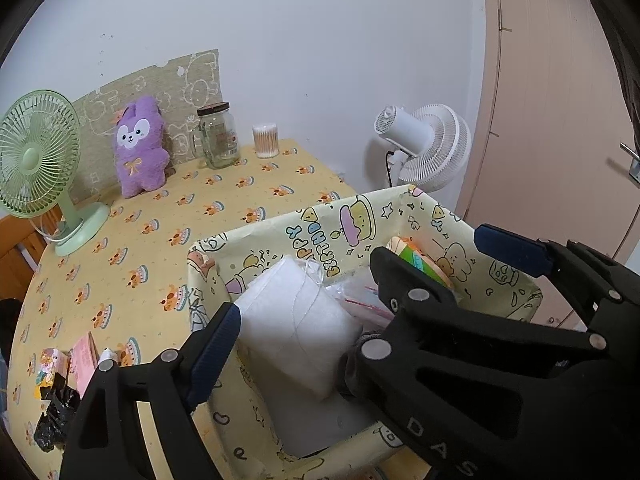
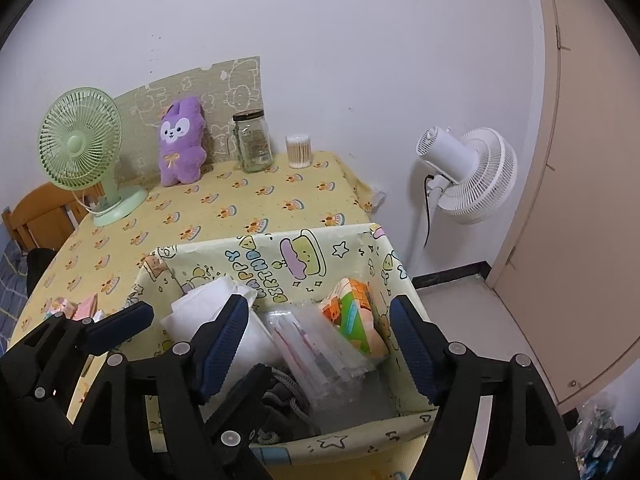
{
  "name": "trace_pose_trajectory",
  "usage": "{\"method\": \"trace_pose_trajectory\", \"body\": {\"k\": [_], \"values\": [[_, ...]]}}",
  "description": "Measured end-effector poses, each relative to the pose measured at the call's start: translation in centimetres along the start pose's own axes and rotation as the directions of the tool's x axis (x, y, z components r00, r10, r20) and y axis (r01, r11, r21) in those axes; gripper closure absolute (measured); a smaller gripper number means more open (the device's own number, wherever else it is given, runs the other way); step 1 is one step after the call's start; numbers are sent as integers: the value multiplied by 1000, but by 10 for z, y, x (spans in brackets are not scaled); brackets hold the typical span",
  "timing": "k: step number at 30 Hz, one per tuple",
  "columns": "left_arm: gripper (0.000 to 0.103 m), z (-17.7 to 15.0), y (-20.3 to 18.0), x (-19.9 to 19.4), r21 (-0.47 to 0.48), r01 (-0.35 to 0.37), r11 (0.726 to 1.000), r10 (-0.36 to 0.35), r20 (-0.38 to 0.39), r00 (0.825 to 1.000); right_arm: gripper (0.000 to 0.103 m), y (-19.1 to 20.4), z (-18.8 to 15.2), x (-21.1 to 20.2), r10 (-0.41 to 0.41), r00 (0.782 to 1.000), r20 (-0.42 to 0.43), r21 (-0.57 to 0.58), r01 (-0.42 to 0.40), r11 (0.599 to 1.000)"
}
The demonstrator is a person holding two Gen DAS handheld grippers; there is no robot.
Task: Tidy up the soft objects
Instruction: 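Open the right gripper over the box while the left releases the grey pouch inside, then move both open grippers back to the remaining pile on the table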
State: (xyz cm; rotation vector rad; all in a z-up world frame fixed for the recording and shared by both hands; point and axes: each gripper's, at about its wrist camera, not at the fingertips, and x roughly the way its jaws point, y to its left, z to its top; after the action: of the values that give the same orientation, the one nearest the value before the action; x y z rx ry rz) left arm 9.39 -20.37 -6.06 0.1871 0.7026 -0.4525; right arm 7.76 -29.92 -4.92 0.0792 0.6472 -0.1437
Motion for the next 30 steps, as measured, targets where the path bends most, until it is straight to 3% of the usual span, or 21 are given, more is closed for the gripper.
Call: {"method": "trace_pose_trajectory", "body": {"k": [9,30], "values": [[10,3,9,-22,-9,-22,1000,22,41,999,20,10,4,-22,5,999,46,9,-5,1000],[4,1,47,-77,-55,-66,996,72,119,990,19,55,15,-66,43,995,93,-15,-41,999]]}}
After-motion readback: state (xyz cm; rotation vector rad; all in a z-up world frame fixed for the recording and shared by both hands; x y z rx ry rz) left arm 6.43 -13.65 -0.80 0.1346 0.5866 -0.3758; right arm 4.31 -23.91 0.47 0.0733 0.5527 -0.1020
